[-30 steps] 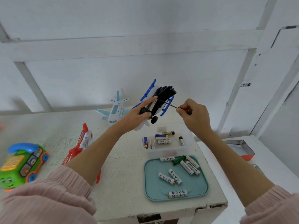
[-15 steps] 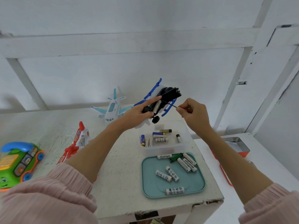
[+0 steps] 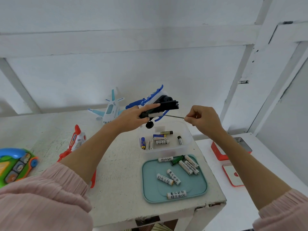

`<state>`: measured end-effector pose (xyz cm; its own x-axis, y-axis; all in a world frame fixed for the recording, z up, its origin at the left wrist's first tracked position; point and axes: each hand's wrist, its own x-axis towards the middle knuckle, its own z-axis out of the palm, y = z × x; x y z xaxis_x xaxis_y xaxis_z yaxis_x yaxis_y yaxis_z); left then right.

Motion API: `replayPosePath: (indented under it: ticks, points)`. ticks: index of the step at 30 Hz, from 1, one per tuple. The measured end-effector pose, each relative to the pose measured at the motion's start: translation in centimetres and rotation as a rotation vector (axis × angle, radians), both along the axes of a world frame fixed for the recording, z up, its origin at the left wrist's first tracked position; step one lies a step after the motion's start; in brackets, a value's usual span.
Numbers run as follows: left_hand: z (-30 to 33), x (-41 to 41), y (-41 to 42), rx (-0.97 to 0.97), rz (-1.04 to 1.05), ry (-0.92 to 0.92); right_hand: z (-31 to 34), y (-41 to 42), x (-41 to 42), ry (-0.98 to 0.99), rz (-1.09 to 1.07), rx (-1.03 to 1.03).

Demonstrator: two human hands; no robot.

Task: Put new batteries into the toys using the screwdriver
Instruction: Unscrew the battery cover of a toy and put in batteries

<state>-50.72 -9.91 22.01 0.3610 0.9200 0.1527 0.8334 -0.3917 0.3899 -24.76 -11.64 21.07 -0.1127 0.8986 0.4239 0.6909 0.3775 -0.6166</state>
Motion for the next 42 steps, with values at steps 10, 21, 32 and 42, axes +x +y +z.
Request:
replayPosePath:
  ticks: [10,21,32,42]
  points:
    - [-0.5,0.2,-0.2,0.072,0.026,-0.163,-0.7,-1.7,-2.5,0.004,0.000,0.074]
    - [-0.6,1.0,-0.6,0.146,0.049,-0.285,-0.3,-2.7,-6.5,-0.171,-0.064,0.236]
    - [-0.7,1.7,-0.6,0.133,0.101,-0.405,-2.9,-3.1,-7.3,-0.266,-0.159,0.634]
    - [-0.4,0.8,-1.0,0.055,0.075,-0.410,-2.7,-3.5,-5.8,-0.109,-0.105,0.565]
